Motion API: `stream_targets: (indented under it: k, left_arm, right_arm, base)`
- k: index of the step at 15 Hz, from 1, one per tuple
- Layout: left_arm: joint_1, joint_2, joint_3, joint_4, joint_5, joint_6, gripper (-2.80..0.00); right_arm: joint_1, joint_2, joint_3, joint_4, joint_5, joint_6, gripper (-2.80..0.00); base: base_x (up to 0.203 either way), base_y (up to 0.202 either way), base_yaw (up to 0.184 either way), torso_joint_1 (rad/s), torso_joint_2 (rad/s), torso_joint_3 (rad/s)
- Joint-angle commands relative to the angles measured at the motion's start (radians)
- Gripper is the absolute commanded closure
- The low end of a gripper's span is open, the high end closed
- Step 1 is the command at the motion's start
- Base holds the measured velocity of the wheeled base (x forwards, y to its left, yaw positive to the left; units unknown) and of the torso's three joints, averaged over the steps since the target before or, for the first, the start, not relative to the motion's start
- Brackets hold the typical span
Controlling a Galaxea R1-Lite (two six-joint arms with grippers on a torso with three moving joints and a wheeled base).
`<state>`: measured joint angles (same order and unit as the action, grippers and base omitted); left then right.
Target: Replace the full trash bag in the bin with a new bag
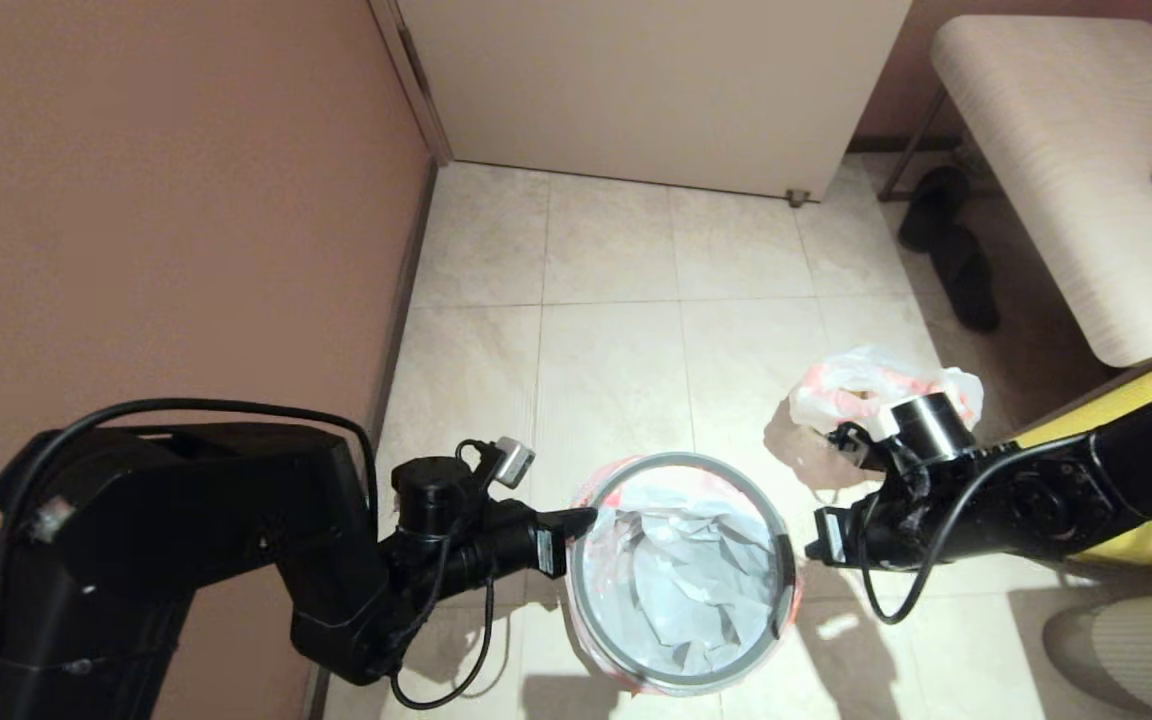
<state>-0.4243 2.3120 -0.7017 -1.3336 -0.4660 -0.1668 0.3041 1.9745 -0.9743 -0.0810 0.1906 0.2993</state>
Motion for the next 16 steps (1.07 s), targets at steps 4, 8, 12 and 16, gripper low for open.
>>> stream_targets:
  k: [4,8,12,16]
  left_arm:
    - [-0.048,-0.33,0.128,0.026,0.048,0.002,0.0]
    - [-0.117,-0.512,0.213,0.102,0.275,0.009,0.0]
    - [-0.119,-0.668,0.3,0.096,0.551,0.028,0.0]
    - [-0.084,-0.945,0.362,0.14,0.664,0.113,0.0]
  right_arm:
    - [0.095,-0.34,0.068,0.027,-0.107,0.063,0.0]
    - [0.097,-0.485,0.133,0.073,-0.33,0.025,0.0]
    - [0.046,-0.701,0.145,0.192,-0.442,0.011,0.0]
    - [-0.018,-0.896,0.141,0.214,-0.555,-0.03,0.0]
  base:
    - [0.0,0.0,0.0,0.0,0.0,0.0]
    - [0.0,0.0,0.0,0.0,0.0,0.0]
    - [0.0,0.0,0.0,0.0,0.0,0.0]
    - [0.0,0.0,0.0,0.0,0.0,0.0]
